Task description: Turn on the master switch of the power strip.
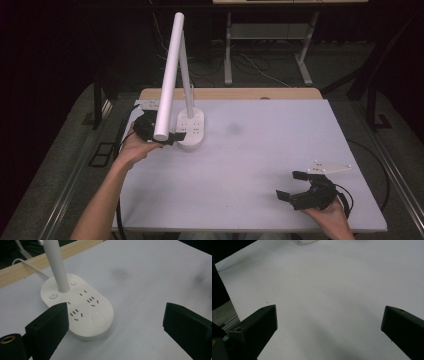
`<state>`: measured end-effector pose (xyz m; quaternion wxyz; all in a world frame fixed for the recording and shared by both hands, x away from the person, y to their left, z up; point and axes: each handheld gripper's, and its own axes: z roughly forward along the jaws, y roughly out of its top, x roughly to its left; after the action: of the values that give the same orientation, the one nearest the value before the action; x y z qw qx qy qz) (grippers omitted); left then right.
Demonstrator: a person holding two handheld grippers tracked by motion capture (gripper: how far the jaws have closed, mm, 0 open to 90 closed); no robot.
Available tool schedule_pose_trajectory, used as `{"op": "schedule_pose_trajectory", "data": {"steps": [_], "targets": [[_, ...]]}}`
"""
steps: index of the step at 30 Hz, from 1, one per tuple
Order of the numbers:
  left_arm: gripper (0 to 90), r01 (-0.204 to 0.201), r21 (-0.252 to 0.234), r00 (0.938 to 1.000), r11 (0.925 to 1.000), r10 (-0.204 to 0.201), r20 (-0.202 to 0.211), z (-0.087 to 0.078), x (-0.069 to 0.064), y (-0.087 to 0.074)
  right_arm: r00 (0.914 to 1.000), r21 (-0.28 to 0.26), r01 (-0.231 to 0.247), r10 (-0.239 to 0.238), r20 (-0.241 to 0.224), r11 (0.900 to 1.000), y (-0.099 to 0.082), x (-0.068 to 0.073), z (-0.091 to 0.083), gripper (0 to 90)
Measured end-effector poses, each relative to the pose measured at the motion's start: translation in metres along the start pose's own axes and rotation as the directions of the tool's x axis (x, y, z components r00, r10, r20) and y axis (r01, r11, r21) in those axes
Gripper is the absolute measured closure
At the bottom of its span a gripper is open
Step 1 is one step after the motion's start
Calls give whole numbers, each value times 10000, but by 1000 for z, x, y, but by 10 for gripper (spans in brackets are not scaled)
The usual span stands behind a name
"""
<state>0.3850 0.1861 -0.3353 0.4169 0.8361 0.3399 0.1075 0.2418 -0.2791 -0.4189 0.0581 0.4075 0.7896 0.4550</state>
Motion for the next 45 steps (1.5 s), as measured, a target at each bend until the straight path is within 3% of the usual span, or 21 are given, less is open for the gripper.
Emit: {"op": "schedule_pose_trajectory", "data": {"steps": [19, 29, 37, 45], "targets": [[140, 740, 165, 9971, 9971, -737, -183, 9, 33, 12, 10000, 1, 52, -52, 0, 10000, -1, -1, -1, 0], [162, 1086, -76, 9935, 9941, -1088, -339, 12, 45, 20, 10000, 33, 59, -59, -20, 10000, -1, -1, 0, 0], [212, 948, -125, 9946, 9954, -952, -403, 18, 53, 31, 10000, 85, -25, 25, -17, 10000, -2, -1, -1, 0], [290, 1407, -466, 9883, 9890, -1431, -532, 25, 65, 32, 10000, 15, 34, -34, 30, 10000, -2, -3, -3, 0]]}}
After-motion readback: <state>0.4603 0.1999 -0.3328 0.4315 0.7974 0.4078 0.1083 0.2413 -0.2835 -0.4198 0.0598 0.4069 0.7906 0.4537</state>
